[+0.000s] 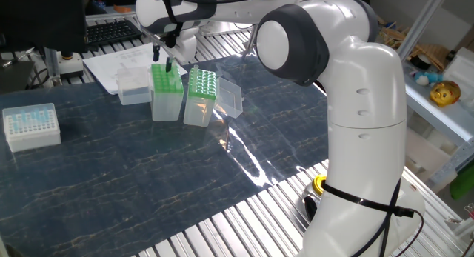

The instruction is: Transfer all large pipette tips from one holder to another

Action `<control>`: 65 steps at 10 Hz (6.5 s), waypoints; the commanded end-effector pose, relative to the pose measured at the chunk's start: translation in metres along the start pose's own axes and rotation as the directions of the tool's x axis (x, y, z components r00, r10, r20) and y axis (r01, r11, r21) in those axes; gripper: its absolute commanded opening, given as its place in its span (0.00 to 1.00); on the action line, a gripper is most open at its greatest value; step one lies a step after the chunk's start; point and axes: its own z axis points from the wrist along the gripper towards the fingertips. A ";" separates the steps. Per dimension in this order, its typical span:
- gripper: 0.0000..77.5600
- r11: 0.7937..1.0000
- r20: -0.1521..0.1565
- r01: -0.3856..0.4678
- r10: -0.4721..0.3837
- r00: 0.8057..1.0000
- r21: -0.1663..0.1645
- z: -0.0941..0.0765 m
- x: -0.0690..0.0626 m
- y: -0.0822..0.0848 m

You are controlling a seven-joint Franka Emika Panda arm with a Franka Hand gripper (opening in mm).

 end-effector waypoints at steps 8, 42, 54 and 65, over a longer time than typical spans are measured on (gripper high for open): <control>0.01 1.000 0.004 0.001 -0.001 1.000 -0.002 -0.003 -0.001 0.001; 0.01 0.934 -0.146 0.355 -0.356 0.923 -0.031 -0.153 -0.016 -0.019; 0.01 0.662 -0.136 0.747 -0.748 0.650 -0.066 -0.189 -0.051 -0.039; 0.01 0.469 -0.094 0.880 -0.882 0.462 -0.071 -0.189 -0.080 -0.051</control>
